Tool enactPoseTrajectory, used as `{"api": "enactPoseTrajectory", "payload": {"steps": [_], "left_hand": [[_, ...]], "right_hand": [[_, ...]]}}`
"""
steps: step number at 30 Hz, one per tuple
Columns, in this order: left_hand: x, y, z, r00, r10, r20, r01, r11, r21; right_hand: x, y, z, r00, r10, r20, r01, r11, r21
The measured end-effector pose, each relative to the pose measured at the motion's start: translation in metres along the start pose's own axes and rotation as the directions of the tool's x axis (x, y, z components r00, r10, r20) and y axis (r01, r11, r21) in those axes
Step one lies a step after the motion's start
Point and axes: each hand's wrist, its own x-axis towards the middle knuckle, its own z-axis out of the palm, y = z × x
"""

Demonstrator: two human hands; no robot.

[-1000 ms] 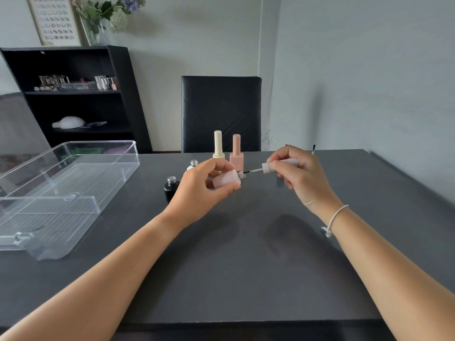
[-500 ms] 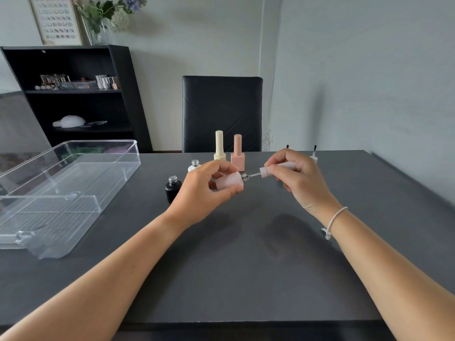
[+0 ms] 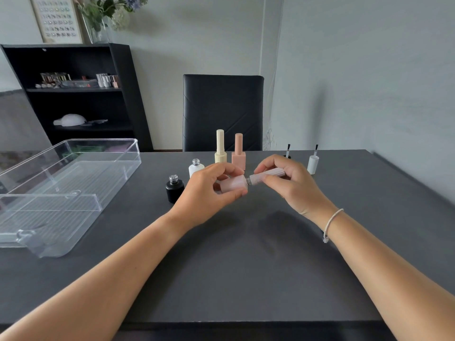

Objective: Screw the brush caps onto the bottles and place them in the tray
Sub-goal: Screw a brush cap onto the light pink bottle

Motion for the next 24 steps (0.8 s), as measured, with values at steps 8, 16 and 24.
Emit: {"api": "enactPoseTrajectory", "payload": {"steps": [8, 16, 24], "left_hand": [[0.0, -0.001, -0.001, 1.0, -0.008, 0.006, 0.008, 1.0, 0.023], [-0.001, -0.001, 0.0, 1.0, -0.007, 0.0, 0.007, 1.0, 0.026], [-0.001, -0.001, 0.001, 1.0, -0.009, -0.009, 0.009, 1.0, 0.019]], "right_hand": [[-0.001, 0.001, 0.003, 1.0, -0.02, 0.017, 0.021, 0.999, -0.049], [0.0, 0.007, 0.003, 0.999, 0.039, -0.025, -0.042, 0.984, -0.171], [-0.001, 0.01, 0.003, 0.989, 0.127, 0.077, -0.125, 0.992, -0.036]]}}
